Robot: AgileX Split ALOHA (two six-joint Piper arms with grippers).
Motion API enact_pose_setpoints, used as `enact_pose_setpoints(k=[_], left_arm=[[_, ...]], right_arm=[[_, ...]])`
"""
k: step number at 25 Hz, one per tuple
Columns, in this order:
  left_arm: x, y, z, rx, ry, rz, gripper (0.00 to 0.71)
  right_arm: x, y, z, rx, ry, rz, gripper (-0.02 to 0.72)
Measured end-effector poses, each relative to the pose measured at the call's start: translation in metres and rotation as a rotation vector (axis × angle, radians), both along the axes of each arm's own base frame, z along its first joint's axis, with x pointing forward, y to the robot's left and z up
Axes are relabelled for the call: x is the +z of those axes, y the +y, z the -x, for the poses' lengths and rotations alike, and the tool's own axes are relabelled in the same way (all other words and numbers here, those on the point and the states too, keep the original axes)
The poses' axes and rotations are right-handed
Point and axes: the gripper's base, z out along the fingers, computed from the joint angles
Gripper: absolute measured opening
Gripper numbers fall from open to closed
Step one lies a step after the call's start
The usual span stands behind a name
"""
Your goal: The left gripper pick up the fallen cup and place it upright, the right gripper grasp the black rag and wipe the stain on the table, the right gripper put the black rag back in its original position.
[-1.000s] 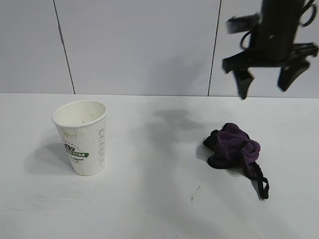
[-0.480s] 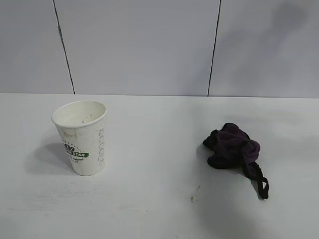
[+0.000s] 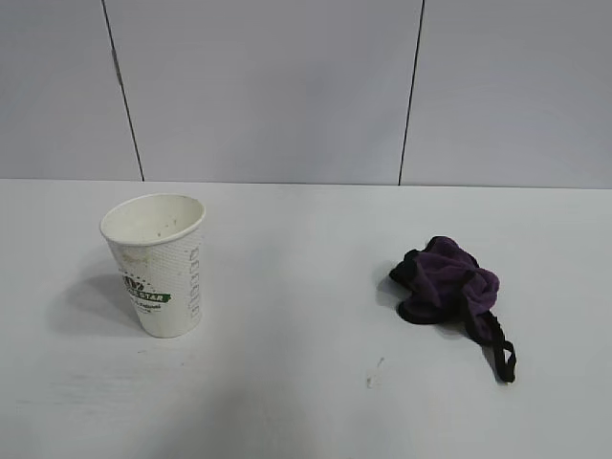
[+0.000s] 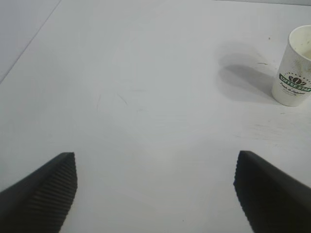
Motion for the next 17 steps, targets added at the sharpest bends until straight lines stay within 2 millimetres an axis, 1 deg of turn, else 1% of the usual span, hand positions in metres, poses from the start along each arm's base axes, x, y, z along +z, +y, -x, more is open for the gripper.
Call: enact_pose_setpoints(k=[3, 5, 8, 11, 13, 15, 17], left_arm=[[0.0, 0.0, 0.0, 0.0, 0.0, 0.0, 0.631], [0.0, 0.0, 0.0, 0.0, 0.0, 0.0, 0.631], [0.0, 0.0, 0.0, 0.0, 0.0, 0.0, 0.631], [0.0, 0.0, 0.0, 0.0, 0.0, 0.0, 0.631], [0.0, 0.0, 0.0, 0.0, 0.0, 0.0, 0.631], [0.0, 0.0, 0.0, 0.0, 0.0, 0.0, 0.631], [0.0, 0.0, 0.0, 0.0, 0.0, 0.0, 0.631]], right_arm=[[-0.047, -0.006, 0.003, 0.028, 0.06, -0.048, 0.568], [-0.078, -0.012, -0.004, 0.029, 0.117, -0.079, 0.568], [-0.116, -0.02, -0.021, 0.038, 0.218, -0.107, 0.568], [-0.147, -0.026, -0.04, 0.067, 0.337, -0.12, 0.568], [-0.163, -0.029, -0.048, 0.089, 0.401, -0.116, 0.568], [-0.176, -0.032, -0.055, 0.087, 0.45, -0.116, 0.568], [-0.184, -0.035, -0.059, 0.069, 0.476, -0.122, 0.568]])
